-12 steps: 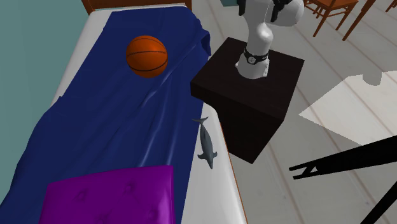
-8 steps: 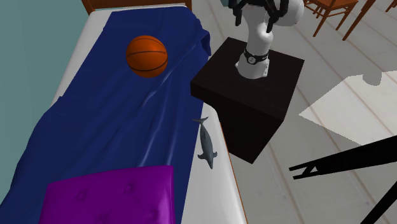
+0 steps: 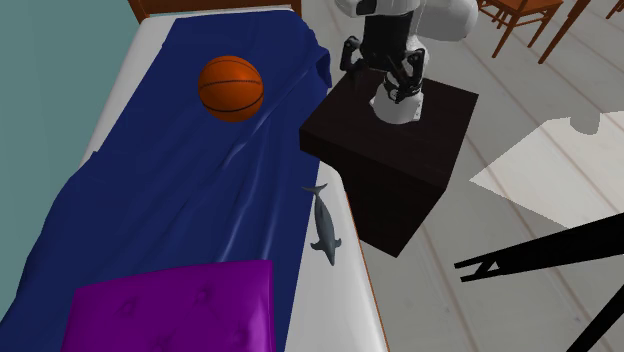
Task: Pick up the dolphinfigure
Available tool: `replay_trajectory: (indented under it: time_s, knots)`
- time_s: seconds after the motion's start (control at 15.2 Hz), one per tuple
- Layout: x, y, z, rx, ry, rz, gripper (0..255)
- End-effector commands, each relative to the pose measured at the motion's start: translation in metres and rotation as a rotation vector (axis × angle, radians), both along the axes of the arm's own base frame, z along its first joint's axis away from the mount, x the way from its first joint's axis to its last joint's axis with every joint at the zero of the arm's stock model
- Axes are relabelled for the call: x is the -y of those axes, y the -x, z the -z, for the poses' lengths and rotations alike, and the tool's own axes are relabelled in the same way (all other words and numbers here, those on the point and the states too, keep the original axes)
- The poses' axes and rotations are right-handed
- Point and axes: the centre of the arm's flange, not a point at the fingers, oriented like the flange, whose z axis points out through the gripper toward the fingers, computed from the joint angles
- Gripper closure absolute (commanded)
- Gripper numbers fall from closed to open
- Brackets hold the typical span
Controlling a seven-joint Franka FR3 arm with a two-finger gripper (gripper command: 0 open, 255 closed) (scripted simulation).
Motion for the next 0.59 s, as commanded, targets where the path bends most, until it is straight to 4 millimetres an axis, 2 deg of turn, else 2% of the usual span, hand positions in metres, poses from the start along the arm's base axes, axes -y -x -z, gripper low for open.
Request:
replay_trajectory:
  time_s: [0.0,0.53]
  knots:
    - [0.003,-0.007,0.026,0.012,0.013,-0.043,0]
    - [0.008,-0.039,0.124,0.050,0.063,-0.206,0]
